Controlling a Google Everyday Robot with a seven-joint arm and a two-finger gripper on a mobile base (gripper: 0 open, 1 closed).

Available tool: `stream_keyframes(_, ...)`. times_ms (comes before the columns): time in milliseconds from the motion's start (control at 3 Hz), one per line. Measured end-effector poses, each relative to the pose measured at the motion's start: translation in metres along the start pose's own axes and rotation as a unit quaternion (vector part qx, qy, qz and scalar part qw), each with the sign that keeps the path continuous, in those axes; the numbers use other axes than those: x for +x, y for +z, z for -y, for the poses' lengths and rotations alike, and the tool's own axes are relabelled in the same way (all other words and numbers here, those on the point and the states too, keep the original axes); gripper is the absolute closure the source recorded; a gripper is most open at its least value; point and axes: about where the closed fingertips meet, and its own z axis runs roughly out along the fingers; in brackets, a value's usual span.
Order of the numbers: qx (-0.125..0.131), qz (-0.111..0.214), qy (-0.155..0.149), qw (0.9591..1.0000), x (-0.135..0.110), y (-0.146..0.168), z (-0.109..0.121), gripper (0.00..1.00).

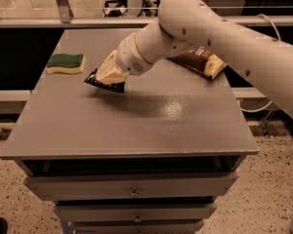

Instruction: Move rxbar chocolate near sponge

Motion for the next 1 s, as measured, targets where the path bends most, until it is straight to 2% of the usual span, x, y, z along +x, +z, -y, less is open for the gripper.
stream_keyframes(667, -0.012, 0.017, -0.02, 0.9996, -0.016, 0.053, 0.033, 1.0)
stream_keyframes(1000, -0.019, 0.017, -0.027, 0.9993, -0.021, 0.075, 0.04, 0.81)
